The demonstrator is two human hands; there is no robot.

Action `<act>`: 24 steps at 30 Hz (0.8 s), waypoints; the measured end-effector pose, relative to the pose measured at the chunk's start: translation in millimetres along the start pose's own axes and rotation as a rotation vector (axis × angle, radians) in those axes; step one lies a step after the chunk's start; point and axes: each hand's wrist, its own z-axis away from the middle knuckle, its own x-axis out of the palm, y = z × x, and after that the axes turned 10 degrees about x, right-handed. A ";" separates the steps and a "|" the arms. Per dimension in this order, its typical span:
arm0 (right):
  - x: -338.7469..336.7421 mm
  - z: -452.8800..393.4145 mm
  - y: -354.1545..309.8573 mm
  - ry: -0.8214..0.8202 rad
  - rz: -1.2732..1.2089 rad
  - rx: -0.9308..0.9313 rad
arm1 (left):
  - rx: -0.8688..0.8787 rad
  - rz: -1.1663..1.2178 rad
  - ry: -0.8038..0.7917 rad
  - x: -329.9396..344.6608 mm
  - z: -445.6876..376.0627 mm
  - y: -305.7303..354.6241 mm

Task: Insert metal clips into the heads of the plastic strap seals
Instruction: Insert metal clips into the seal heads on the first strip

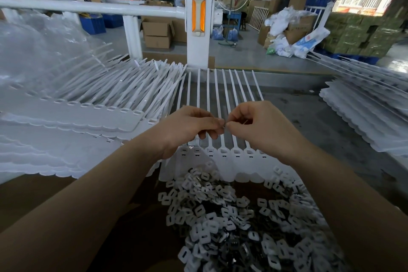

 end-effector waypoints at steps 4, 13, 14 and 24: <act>1.5 0.8 1.4 0.053 0.094 -0.064 | -0.039 0.001 0.005 0.3 -0.3 -1.4; 1.4 -3.6 9.6 -0.100 0.473 0.048 | -0.087 -0.085 0.079 1.7 -4.9 -7.9; 2.3 -3.2 11.5 -0.150 0.516 0.076 | -0.087 -0.100 0.081 2.9 -5.6 -8.8; 7.4 -2.3 15.4 -0.264 0.441 0.102 | -0.088 -0.214 -0.007 16.7 -10.9 -11.0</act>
